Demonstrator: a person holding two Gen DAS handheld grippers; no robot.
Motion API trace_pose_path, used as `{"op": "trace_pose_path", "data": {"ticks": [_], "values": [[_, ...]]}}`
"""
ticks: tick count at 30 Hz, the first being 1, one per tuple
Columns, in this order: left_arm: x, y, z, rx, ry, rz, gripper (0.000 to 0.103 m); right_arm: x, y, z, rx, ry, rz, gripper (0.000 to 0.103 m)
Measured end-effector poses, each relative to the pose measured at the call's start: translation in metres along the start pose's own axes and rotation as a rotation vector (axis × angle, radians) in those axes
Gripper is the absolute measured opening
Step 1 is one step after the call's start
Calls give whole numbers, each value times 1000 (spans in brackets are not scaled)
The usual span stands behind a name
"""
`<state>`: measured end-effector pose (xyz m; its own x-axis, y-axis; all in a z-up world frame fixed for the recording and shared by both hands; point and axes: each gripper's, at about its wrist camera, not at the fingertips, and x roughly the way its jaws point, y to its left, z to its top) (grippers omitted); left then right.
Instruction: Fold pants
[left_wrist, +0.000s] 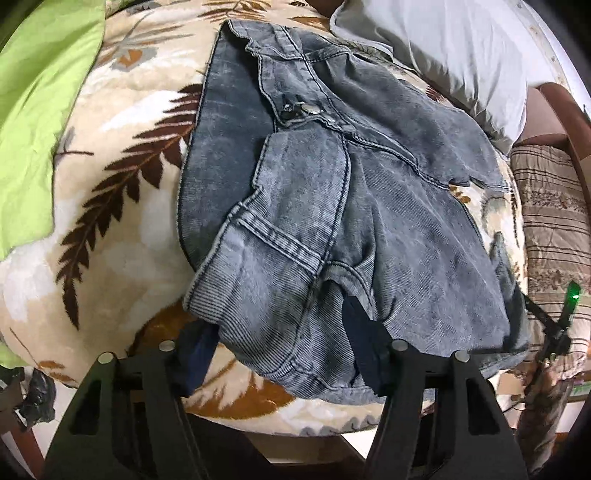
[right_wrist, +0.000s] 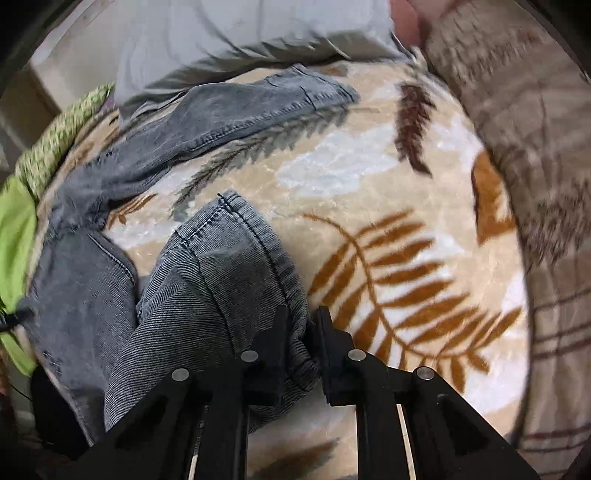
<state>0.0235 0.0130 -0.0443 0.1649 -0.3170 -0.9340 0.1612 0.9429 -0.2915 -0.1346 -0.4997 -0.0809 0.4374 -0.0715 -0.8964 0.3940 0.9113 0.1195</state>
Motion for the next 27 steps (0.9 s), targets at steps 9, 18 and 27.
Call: {"op": "trace_pose_path", "data": {"ticks": [9,18,27], "values": [[5,8,0,-96,29,-79,53,-7,-1,-6,24,-55,38,13],[-17,13,-10,-95,0,-40,29,-92,-70,-18,123,-217,-32,9],[-19,27,-22,-8,51,-11,30,-77,-125,-68,288,-135,-52,9]]}}
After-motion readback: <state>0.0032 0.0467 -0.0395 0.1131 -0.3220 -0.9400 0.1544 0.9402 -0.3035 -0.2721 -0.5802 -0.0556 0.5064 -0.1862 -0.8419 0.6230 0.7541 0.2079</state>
